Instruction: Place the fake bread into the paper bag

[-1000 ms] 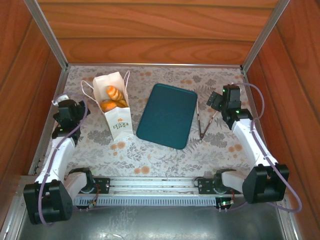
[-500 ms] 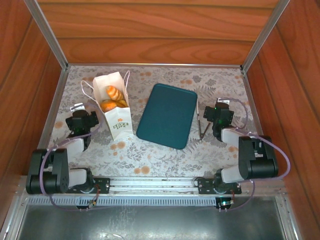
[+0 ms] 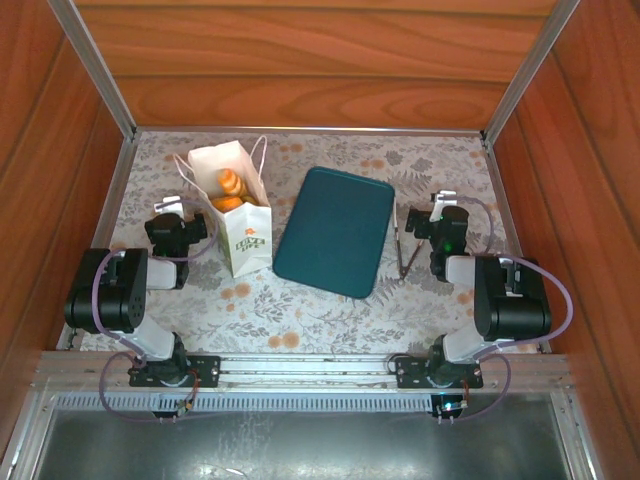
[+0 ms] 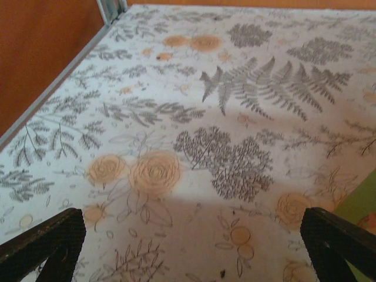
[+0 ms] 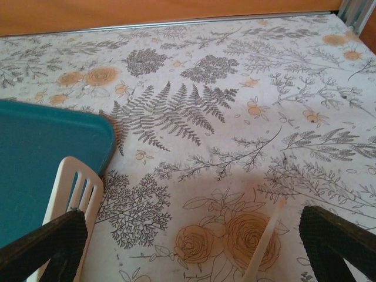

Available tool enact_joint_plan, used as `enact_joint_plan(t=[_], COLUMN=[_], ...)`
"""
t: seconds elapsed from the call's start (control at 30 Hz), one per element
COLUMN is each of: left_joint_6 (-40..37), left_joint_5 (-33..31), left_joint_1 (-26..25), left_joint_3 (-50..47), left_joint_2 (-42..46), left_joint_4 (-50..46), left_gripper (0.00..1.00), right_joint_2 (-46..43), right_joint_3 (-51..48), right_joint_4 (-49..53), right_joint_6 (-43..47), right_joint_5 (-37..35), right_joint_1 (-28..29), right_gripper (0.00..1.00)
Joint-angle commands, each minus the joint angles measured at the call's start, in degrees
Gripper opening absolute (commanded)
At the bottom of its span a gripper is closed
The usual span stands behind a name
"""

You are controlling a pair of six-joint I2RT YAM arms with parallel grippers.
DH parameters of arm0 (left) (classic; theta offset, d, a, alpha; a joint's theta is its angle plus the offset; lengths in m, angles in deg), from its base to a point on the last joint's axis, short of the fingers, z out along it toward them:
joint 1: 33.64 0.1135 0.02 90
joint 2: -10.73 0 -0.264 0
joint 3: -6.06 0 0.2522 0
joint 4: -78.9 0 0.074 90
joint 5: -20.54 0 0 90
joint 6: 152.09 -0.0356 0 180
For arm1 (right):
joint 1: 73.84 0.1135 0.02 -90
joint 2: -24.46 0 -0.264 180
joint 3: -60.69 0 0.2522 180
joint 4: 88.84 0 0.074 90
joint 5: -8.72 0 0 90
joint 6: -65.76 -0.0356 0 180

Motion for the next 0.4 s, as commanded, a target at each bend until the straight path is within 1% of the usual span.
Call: enact_joint_plan(t=[0.0,0.37], left_joint_6=[-0.59,-0.24], left_joint_5=[1.1,1.76], left_joint_1=[-0.07,0.49], left_joint_3=[1.18,1.63], left_joint_2=[-0.55,-0.38], left_joint_4=[1.46,0.47], left_gripper=[1.0,1.0], right_joint_2=[-0.76,-0.42], right_joint_3=[-0.11,0.49], right_joint_4=[0.18,1.0], right_joint_6=[0.37,0.21], right_joint_5=[2.62,2.65], right_joint_1=[-0.07,-0.04], right_gripper=[1.0,1.0])
